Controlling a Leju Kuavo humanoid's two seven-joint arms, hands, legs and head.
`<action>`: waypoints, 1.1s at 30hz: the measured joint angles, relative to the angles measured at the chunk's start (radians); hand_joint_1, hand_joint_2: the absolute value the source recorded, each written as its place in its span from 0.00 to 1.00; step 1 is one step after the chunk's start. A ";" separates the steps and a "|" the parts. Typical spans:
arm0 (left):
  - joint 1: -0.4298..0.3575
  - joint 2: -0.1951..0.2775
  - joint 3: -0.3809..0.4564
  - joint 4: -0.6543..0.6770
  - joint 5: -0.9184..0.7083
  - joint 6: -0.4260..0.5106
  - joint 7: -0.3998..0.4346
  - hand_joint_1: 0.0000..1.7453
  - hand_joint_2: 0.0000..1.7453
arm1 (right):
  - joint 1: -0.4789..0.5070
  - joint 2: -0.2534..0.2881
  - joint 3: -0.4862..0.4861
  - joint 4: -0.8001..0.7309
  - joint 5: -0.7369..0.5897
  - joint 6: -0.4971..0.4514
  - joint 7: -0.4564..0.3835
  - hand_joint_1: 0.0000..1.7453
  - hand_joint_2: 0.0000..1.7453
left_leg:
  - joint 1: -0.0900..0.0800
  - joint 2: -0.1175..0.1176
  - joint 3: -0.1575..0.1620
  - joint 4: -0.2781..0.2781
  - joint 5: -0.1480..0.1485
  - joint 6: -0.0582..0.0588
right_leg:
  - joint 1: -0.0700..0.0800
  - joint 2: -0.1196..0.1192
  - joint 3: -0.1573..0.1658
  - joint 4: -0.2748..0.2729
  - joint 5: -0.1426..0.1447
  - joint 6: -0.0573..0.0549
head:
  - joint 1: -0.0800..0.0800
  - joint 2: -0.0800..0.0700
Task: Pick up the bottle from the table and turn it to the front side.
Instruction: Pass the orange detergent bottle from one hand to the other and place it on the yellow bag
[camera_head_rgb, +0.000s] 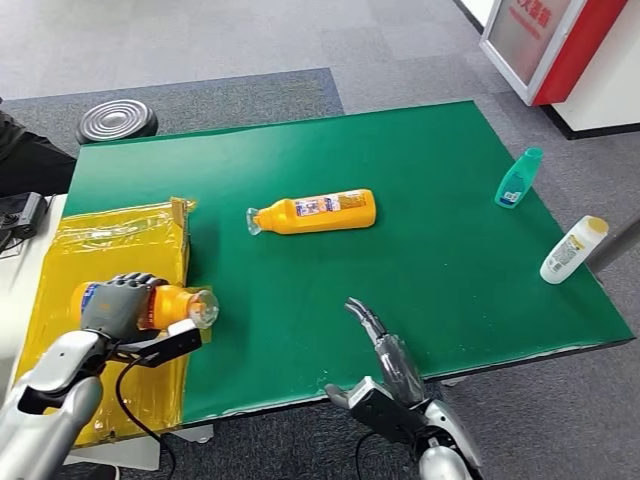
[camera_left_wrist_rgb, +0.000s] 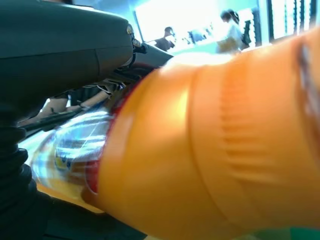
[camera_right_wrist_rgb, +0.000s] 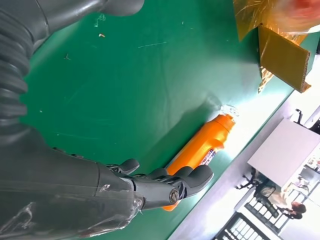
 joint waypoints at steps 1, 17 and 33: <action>-0.017 -0.003 -0.026 0.026 0.001 -0.010 0.008 1.00 1.00 | -0.002 0.000 0.000 0.003 -0.001 0.000 -0.001 0.00 1.00 | 0.000 0.000 0.000 0.000 0.000 0.000 | 0.000 0.000 0.000 0.000 0.000 0.000 | 0.000 0.000; -0.132 -0.033 -0.181 0.184 0.132 -0.080 0.122 0.00 0.25 | -0.005 0.002 0.000 0.026 -0.023 -0.014 -0.016 0.00 1.00 | 0.000 0.000 0.000 0.000 0.000 0.000 | 0.000 0.000 0.000 0.000 0.000 0.000 | 0.000 0.000; 0.304 -0.197 0.318 -0.089 1.379 -0.172 -0.507 0.00 1.00 | 0.083 -0.004 -0.030 -0.010 -0.138 -0.083 -0.164 0.00 1.00 | 0.000 0.002 0.000 0.000 -0.005 0.001 | 0.000 0.002 0.000 0.000 -0.006 0.002 | 0.000 0.000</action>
